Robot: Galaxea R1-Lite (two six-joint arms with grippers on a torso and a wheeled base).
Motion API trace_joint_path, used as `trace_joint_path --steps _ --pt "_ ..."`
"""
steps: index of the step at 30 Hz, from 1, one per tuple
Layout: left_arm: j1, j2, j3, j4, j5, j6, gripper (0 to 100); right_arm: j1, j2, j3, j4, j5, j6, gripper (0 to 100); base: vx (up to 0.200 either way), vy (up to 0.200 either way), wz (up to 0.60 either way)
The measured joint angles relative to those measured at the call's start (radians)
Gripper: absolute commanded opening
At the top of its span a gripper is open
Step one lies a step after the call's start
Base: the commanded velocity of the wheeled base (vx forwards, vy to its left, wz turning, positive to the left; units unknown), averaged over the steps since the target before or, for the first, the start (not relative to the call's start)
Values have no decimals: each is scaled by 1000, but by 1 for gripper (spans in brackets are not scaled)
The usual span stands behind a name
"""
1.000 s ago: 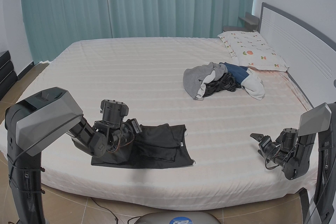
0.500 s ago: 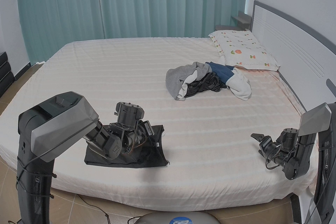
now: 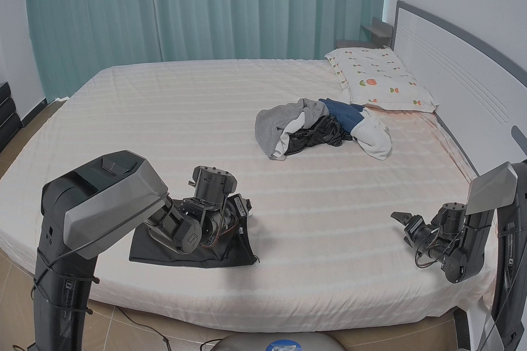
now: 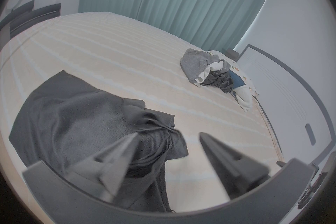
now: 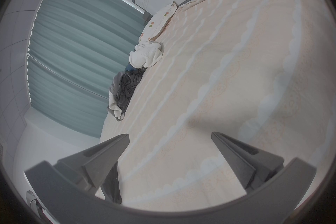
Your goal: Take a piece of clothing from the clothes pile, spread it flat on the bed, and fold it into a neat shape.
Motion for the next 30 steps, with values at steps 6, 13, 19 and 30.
trace_joint_path --steps 6,13,19,30 --pt "-13 -15 8 -6 0 -51 100 0 1 0 0 0 0 100 0 0 0" --pt "3 -57 57 -10 -5 -104 100 0 2 0 0 0 0 100 0 0 0" --pt "55 -96 158 -36 -15 -217 100 0 2 0 0 0 -1 100 0 0 0" --pt "206 -153 396 -174 -235 -338 100 0 3 0 0 0 -2 100 0 36 0"
